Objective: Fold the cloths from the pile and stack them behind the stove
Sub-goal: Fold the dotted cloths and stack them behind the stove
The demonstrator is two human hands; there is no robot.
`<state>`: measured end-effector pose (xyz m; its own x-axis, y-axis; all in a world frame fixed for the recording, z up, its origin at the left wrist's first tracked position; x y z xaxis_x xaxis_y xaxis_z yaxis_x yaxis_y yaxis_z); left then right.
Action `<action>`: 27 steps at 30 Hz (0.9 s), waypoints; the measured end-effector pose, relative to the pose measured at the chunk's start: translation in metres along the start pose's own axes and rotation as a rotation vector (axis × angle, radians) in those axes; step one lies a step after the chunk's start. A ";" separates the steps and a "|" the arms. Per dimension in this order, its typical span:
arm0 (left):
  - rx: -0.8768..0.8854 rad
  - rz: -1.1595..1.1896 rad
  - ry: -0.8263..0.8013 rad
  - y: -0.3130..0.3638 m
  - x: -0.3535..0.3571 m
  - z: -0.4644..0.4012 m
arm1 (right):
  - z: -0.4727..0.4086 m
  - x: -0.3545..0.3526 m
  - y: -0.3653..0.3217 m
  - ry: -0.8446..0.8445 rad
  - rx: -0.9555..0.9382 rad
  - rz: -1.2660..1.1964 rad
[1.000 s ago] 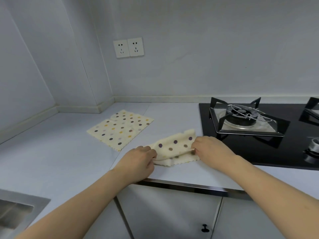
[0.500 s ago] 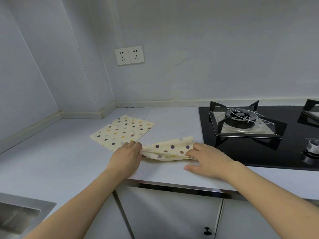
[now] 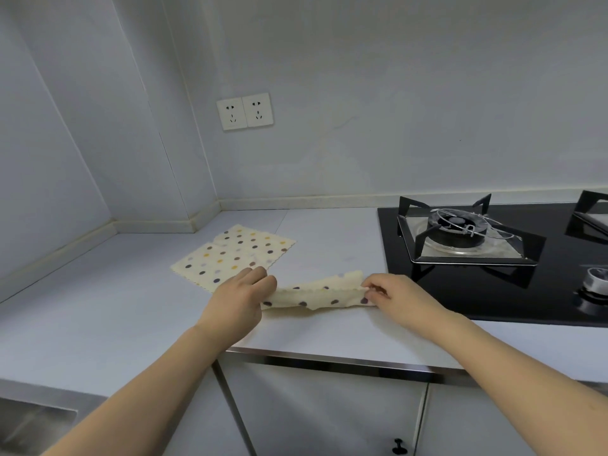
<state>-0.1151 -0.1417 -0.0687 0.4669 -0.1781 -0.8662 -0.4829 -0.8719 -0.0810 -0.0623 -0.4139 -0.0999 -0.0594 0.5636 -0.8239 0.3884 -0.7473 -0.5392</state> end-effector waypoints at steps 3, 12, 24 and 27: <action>-0.128 0.297 -0.004 -0.004 -0.005 0.000 | -0.005 -0.015 0.002 0.037 0.105 -0.312; -0.092 0.182 0.104 0.005 -0.023 0.008 | -0.005 -0.055 -0.026 -0.101 0.196 -0.877; -0.330 -0.037 0.112 -0.006 -0.051 0.008 | 0.003 -0.083 -0.054 -0.094 0.159 -0.710; -0.382 -0.056 0.141 -0.003 -0.062 0.007 | 0.001 -0.092 -0.063 0.137 0.088 -0.315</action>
<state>-0.1482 -0.1245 -0.0184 0.5945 -0.1630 -0.7874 -0.1560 -0.9840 0.0859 -0.0824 -0.4186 0.0099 -0.0377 0.8085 -0.5873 0.2893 -0.5537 -0.7809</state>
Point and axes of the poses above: each hand's wrist, its own z-axis away from the middle knuckle, its own x-axis out of the palm, y = z × x, the point moved 4 cm from there along -z, towards the middle knuckle, and after that the axes turned 3 degrees about x, right-handed, at the moved point
